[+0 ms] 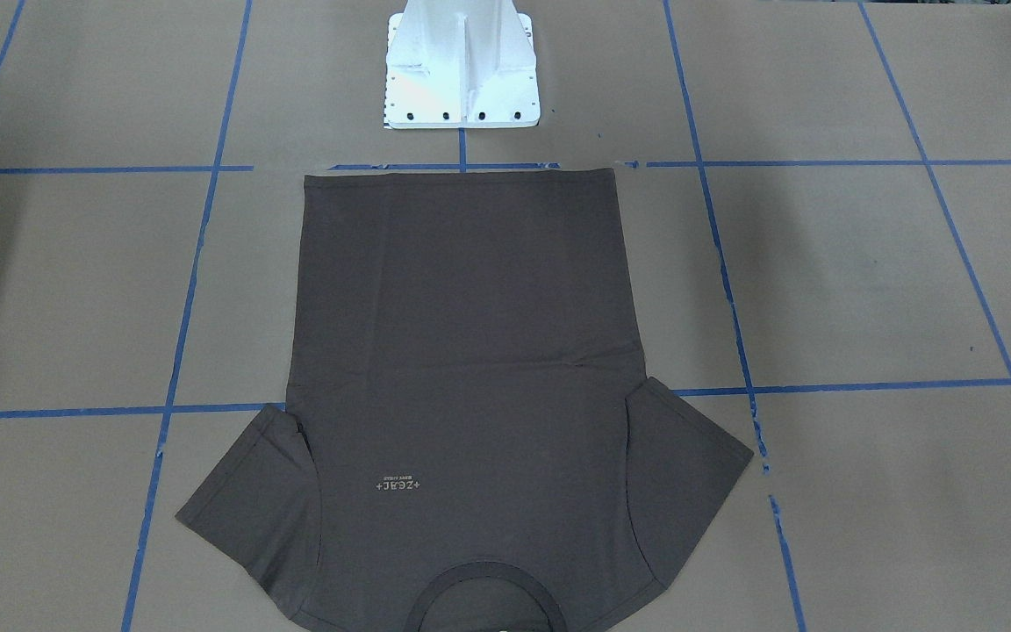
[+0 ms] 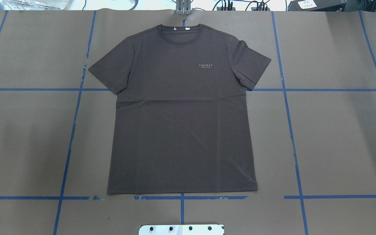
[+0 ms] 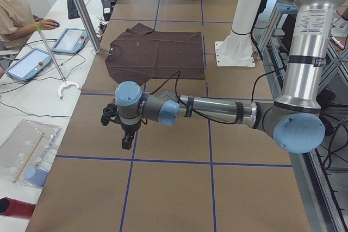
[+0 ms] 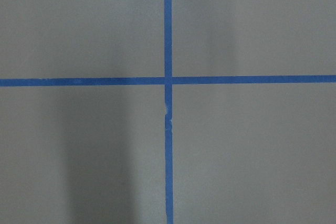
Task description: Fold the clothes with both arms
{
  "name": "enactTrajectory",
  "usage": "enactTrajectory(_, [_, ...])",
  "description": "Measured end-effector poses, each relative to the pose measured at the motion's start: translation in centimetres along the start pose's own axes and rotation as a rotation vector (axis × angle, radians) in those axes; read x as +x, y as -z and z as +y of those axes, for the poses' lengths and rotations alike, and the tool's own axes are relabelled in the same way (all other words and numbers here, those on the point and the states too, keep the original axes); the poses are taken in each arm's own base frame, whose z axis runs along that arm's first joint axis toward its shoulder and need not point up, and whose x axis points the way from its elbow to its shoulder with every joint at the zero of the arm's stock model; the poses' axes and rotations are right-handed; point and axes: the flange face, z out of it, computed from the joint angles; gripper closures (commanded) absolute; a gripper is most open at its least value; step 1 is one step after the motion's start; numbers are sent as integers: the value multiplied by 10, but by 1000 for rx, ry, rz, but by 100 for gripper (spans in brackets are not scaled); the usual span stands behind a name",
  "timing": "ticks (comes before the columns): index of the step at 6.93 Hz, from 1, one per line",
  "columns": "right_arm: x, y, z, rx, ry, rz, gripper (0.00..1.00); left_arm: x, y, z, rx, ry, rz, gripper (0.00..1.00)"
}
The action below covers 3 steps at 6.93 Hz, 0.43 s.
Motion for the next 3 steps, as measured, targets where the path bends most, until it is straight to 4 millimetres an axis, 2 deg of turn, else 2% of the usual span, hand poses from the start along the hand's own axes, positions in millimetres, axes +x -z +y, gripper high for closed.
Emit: enactTrajectory(3, [-1, 1, 2, 3, -2, -6, 0, 8, 4, 7, 7, -11, 29, 0])
